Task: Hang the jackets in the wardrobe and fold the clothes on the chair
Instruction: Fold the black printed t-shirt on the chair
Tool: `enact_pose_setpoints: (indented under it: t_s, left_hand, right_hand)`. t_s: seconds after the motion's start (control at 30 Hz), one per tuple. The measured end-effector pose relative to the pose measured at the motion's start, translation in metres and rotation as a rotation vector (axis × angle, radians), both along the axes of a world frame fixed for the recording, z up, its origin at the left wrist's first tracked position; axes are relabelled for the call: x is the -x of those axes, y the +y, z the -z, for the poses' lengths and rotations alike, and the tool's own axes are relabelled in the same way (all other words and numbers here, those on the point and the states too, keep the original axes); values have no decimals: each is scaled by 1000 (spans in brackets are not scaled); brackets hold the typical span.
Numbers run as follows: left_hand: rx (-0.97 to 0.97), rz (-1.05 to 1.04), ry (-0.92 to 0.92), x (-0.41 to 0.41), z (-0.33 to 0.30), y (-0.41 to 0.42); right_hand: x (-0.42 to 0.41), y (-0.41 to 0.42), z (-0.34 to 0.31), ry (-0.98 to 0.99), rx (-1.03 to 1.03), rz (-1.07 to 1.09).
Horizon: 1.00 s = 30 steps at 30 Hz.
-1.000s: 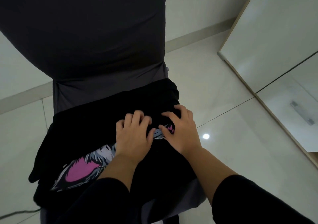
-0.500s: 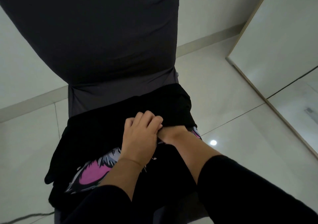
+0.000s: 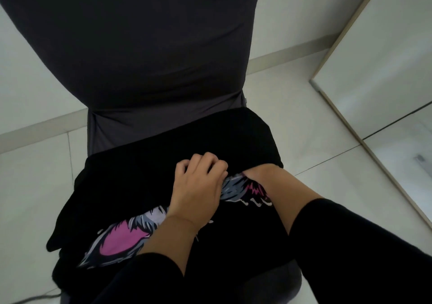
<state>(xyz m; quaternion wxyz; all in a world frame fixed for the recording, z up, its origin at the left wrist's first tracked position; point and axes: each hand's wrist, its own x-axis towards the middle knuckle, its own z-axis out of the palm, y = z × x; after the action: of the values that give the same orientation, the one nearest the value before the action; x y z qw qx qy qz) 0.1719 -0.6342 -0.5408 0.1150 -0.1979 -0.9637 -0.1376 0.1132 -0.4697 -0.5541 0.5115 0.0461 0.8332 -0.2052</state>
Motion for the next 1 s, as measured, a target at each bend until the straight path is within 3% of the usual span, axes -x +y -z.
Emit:
enact_pose_setpoints:
  t_s: [0.07,0.13,0.2,0.3,0.43,0.6,0.7,0.87,1.0]
  left_hand:
    - [21,0,-10,1,2,2]
    - [34,6,-33,-1,4,4]
    - [50,-3,-44,-6,5,7]
    - [101,-34,-38,-9,9,12]
    - [131,-109,-45,-14,12,15]
    - [30,-208,11,-11,-5,25]
    - [41,-189,13,-4,-12,25]
    - [186,-127,-323,-21,3,22]
    - [157,-102,-346,-25,0,22]
  right_hand:
    - [1,6,0,-11,-45,38]
    - [-6,10,6,-45,-20,209]
    - [-14,5,8,78,-1,350]
    - [-38,8,-3,340,-47,312]
    - [-56,18,-8,328,-62,338]
    - [-38,21,-28,479,42,483]
    - [-26,18,-36,539,-6,529]
    - [-57,19,-18,413,-105,493]
    - [-60,18,-28,512,-273,509]
